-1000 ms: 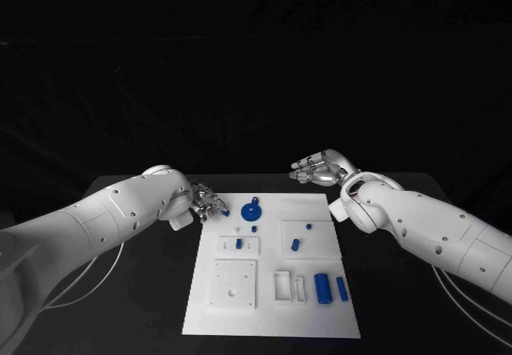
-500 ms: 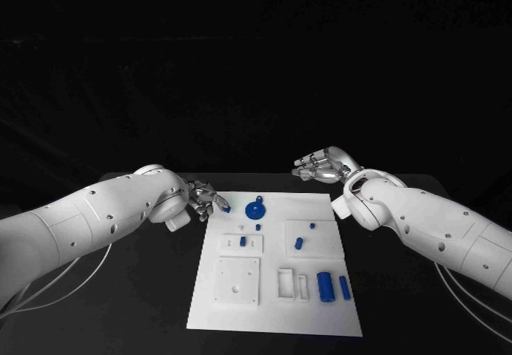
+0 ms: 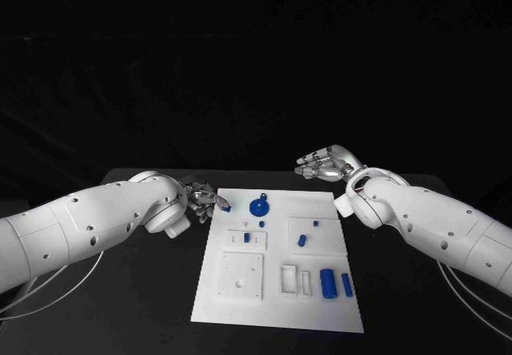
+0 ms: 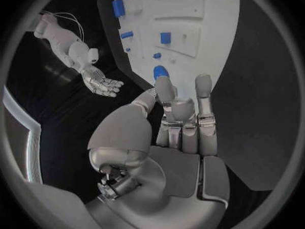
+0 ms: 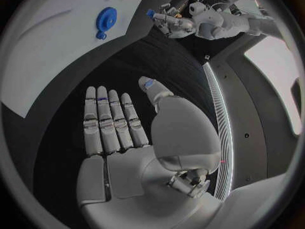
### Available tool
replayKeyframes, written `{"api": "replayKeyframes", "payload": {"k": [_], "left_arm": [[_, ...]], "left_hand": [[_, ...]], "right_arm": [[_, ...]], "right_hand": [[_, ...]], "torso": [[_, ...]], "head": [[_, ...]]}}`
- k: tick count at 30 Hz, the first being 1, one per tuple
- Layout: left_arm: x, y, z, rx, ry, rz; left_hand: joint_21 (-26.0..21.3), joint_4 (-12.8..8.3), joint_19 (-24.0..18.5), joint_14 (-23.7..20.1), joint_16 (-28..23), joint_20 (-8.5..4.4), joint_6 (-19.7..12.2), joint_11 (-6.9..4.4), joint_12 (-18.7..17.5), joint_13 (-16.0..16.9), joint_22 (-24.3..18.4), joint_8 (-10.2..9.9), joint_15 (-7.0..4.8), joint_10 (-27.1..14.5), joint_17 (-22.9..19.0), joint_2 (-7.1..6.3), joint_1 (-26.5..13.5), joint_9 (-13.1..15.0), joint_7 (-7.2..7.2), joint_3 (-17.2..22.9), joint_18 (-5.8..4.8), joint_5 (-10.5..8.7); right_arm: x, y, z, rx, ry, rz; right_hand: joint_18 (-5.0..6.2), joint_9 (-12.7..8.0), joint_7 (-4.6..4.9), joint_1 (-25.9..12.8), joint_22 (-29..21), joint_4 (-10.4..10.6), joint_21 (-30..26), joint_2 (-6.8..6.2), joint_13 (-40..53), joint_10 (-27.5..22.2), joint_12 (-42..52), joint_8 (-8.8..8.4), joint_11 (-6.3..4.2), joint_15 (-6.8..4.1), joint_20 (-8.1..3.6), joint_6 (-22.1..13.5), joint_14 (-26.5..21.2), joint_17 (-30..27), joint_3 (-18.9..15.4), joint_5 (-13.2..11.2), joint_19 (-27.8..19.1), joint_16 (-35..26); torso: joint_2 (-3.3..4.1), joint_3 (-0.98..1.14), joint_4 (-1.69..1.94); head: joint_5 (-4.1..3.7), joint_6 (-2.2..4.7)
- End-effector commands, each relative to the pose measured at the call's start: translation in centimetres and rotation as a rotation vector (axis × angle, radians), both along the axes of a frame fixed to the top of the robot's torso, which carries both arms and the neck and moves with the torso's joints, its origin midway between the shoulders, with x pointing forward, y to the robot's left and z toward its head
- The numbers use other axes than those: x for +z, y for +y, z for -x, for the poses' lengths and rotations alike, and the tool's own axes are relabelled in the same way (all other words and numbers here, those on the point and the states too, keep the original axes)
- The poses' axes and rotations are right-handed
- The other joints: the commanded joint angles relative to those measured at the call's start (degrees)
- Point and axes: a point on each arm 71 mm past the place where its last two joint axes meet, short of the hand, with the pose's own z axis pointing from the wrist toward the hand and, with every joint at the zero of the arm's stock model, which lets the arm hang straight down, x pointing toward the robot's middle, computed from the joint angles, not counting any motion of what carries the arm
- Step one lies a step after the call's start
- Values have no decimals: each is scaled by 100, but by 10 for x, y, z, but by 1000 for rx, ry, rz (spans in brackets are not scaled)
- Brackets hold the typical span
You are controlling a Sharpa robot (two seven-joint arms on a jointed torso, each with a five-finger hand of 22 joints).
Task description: Assemble the parts on the task board
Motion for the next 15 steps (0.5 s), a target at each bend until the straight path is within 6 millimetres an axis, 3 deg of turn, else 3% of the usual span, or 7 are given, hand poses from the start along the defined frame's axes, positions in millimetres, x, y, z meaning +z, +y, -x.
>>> {"api": "replayKeyframes", "payload": {"k": [1, 7, 15], "left_arm": [[0, 2, 5, 75, -68, 6], [-9, 0, 17, 97, -97, 13], [-24, -7, 32, 130, -114, 75]], "left_hand": [[24, -7, 41, 33, -29, -9, 1037, -204, 0, 11, 107, 38, 6, 124, -9, -52, 1, 1290, -667, 34, 13, 57], [36, -23, 48, 47, -35, -7, 1078, -211, 3, 17, 108, 36, 1, 124, 0, -66, -23, 1292, -676, 56, 21, 77], [57, -40, 65, 68, -42, -22, 1105, -224, 10, 26, 107, 36, -10, 123, 11, -71, -50, 1299, -684, 87, 24, 134]], "right_arm": [[0, 0, 1, 10, -1, -4], [0, -1, 1, 9, 0, -4], [0, -1, 1, 10, 0, -4]], "right_hand": [[99, -7, -5, 62, -6, 10, 26, -8, -5, -38, -18, 8, 2, -6, -2, -39, -36, -10, -13, 32, -30, -26], [99, -6, -5, 49, -6, -2, 25, -1, -5, -36, -17, 8, 0, -5, -3, -34, -36, -10, -9, 33, -31, -26], [99, -6, -5, 49, -6, -2, 25, -1, -5, -36, -17, 8, 0, -5, -3, -34, -36, -10, -9, 33, -31, -26]], "torso": [[-15, 16, 18], [-17, 15, 32], [-8, 22, 14]], "head": [[9, -38], [0, -67], [60, -90]]}}
